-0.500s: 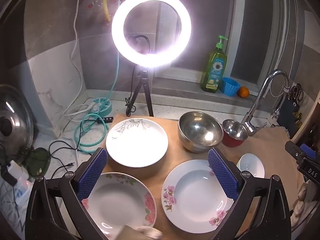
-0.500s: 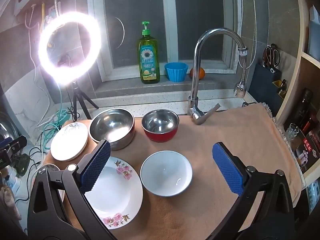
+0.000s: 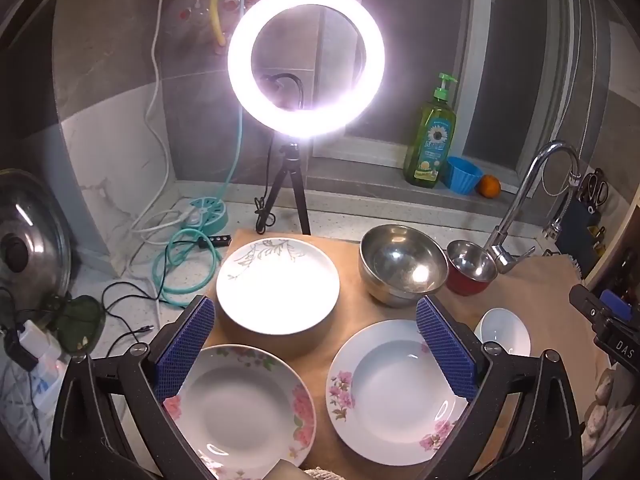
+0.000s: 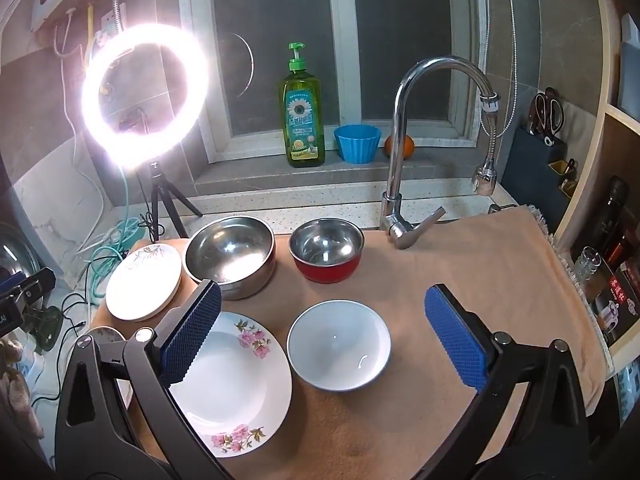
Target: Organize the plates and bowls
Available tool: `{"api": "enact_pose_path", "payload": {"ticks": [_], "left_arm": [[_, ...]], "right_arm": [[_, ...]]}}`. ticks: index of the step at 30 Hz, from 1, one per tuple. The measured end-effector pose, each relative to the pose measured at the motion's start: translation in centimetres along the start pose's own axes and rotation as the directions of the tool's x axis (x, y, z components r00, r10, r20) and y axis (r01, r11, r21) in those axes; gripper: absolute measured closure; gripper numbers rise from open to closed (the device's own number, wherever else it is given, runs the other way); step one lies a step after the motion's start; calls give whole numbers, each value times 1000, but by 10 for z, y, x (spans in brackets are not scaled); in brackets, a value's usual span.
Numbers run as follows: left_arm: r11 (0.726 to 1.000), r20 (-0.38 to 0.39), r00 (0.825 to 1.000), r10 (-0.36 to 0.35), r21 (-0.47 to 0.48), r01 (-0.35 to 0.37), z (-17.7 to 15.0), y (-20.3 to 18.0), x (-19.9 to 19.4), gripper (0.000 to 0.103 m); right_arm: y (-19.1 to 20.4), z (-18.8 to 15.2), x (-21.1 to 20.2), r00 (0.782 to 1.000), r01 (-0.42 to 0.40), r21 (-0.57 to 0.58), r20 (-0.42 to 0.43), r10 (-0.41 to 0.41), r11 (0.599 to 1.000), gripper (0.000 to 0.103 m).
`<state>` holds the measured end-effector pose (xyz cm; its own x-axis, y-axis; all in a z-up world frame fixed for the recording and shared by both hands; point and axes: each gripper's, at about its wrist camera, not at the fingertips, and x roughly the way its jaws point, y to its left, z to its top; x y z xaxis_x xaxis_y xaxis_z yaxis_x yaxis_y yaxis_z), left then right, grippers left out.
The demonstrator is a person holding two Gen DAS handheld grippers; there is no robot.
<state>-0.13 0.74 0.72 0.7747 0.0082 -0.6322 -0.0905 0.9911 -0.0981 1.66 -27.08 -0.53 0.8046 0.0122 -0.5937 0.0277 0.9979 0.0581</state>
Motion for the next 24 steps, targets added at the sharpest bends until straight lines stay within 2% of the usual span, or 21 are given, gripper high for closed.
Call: {"api": "enact_pose_path", "payload": {"ticks": [24], "left_arm": [[1000, 0, 1000, 2, 7, -2, -4, -3, -1, 2]], "right_arm": [[3, 1, -7, 1000, -1, 5, 11, 1, 1000, 0]]}}
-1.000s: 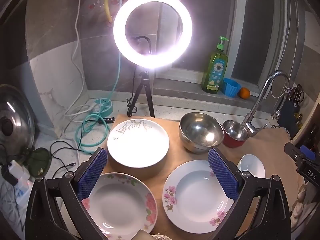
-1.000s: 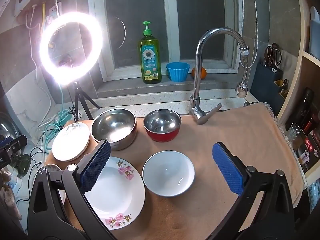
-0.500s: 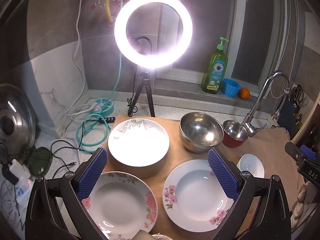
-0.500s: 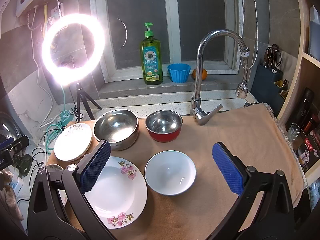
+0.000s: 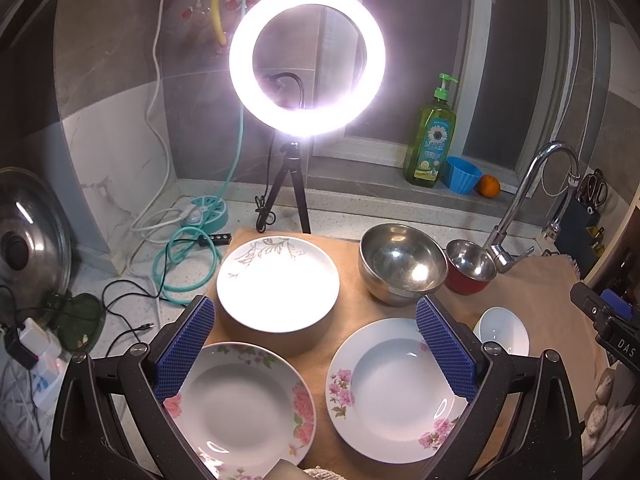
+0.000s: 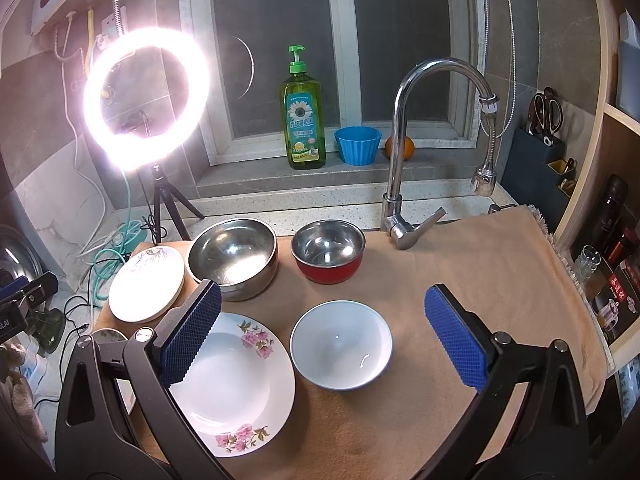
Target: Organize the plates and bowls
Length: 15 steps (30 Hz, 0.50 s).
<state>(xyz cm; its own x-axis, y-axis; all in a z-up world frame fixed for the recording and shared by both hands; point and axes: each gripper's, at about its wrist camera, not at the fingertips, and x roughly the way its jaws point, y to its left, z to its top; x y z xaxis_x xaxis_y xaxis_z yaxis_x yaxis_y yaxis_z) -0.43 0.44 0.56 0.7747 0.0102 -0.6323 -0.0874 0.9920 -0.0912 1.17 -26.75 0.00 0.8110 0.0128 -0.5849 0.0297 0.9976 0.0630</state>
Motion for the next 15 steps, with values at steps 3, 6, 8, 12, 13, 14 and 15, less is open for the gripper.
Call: {"api": "enact_pose_path", "payload": {"ticks": [3, 6, 8, 12, 13, 14, 15], "left_arm": [[1000, 1, 1000, 0, 1, 0, 0, 0, 0, 2], [1000, 2, 1000, -1, 0, 1, 0, 0, 0, 2], [1000, 2, 1000, 1, 0, -1, 0, 0, 0, 2], [1000, 1, 1000, -1, -1, 1, 0, -1, 0, 2], [1000, 1, 1000, -2, -1, 2, -1, -1, 0, 2], [1000, 2, 1000, 0, 0, 0, -1, -1, 0, 2], [1000, 2, 1000, 0, 0, 0, 0, -1, 0, 2]], "right_arm": [[0, 0, 0, 1000, 0, 2, -2, 0, 1000, 0], [-1, 0, 0, 1000, 2, 4, -5, -2, 1000, 0], [-1, -1, 1, 1000, 1, 2, -3, -1, 1000, 0], [-2, 0, 1, 1000, 1, 3, -4, -1, 1000, 0], [-2, -1, 1, 1000, 1, 2, -4, -1, 1000, 0], [-1, -1, 1, 1000, 1, 2, -4, -1, 1000, 0], [-2, 0, 1, 1000, 2, 1, -5, -2, 1000, 0]]}}
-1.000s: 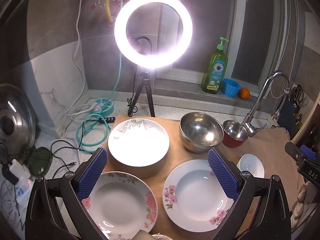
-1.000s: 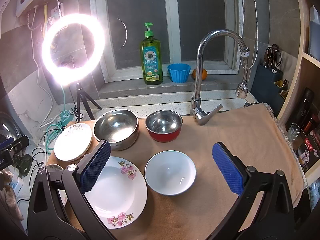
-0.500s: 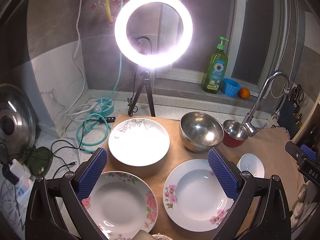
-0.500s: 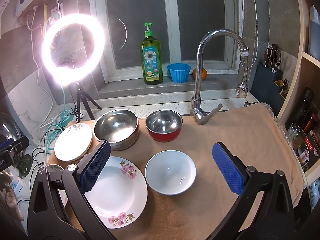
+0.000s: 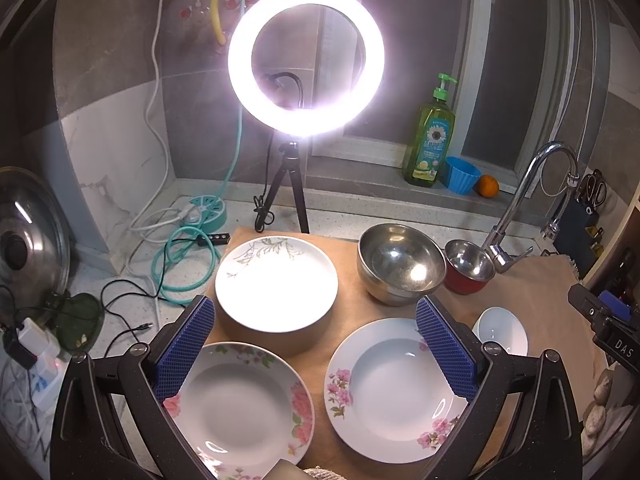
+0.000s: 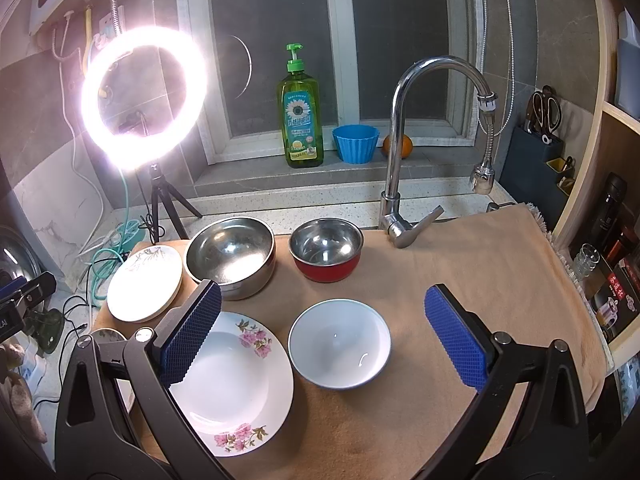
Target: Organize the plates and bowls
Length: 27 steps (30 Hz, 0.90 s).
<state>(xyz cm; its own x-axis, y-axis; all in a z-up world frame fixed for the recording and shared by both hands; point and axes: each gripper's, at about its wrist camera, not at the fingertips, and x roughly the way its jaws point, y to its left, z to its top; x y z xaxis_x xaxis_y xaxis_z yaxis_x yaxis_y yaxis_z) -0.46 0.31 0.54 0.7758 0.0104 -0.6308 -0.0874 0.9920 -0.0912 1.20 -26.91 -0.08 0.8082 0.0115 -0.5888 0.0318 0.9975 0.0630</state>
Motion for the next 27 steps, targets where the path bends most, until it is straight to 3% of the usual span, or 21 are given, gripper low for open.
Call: {"api": "enact_pose_path", "payload": {"ticks": [27], "left_arm": [[1000, -1, 1000, 4, -2, -4, 0, 0, 1, 2]], "right_arm": [[0, -2, 3, 1000, 0, 0, -4, 0, 1000, 0]]}}
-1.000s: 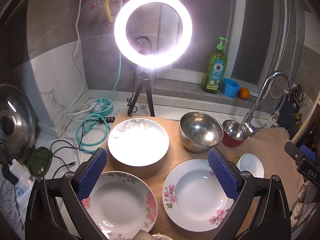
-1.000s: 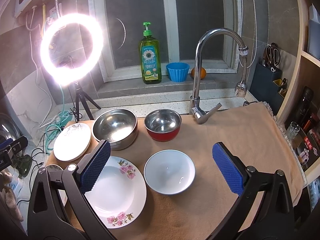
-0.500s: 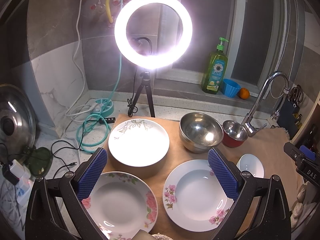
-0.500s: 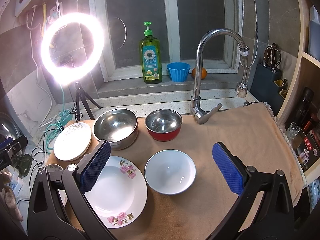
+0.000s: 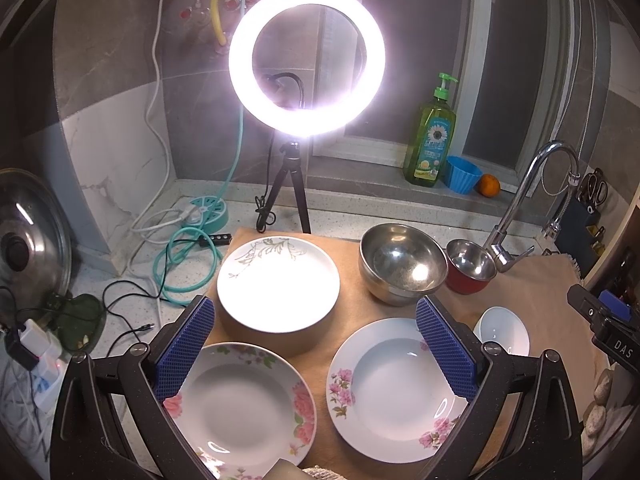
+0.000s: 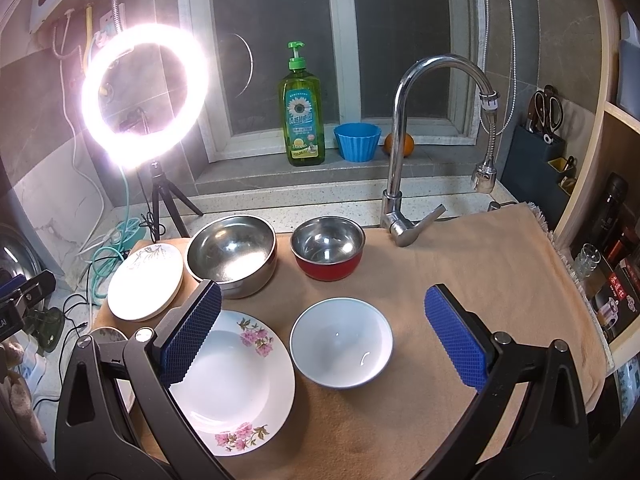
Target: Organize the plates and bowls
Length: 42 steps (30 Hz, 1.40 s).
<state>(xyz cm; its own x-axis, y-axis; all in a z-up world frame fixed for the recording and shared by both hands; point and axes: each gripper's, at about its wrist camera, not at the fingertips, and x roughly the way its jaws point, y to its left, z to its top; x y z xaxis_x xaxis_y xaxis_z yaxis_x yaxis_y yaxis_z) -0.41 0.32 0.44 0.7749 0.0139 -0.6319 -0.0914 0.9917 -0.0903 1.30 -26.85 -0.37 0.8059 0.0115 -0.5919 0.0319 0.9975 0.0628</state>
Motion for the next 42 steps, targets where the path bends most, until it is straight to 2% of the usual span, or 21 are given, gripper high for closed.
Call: {"api": "enact_pose_path", "payload": {"ticks": [12, 25, 28, 38, 42], "left_arm": [[1000, -13, 1000, -4, 3, 4, -2, 0, 6, 2], [999, -115, 992, -48, -1, 48, -10, 3, 33, 3], [999, -145, 988, -50, 12, 52, -14, 2, 41, 11], [994, -237, 968, -79, 55, 94, -24, -5, 66, 18], [991, -295, 949, -114, 38, 131, -28, -5, 83, 28]], "right_arm": [[0, -2, 3, 1000, 1, 1, -8, -1, 1000, 0], [-8, -16, 28, 996, -10, 13, -86, 11, 1000, 0], [-12, -20, 32, 993, -19, 20, -114, 21, 1000, 0], [-25, -37, 45, 979, -52, 52, -192, 61, 997, 0], [-32, -45, 53, 967, -68, 83, -240, 86, 994, 6]]}}
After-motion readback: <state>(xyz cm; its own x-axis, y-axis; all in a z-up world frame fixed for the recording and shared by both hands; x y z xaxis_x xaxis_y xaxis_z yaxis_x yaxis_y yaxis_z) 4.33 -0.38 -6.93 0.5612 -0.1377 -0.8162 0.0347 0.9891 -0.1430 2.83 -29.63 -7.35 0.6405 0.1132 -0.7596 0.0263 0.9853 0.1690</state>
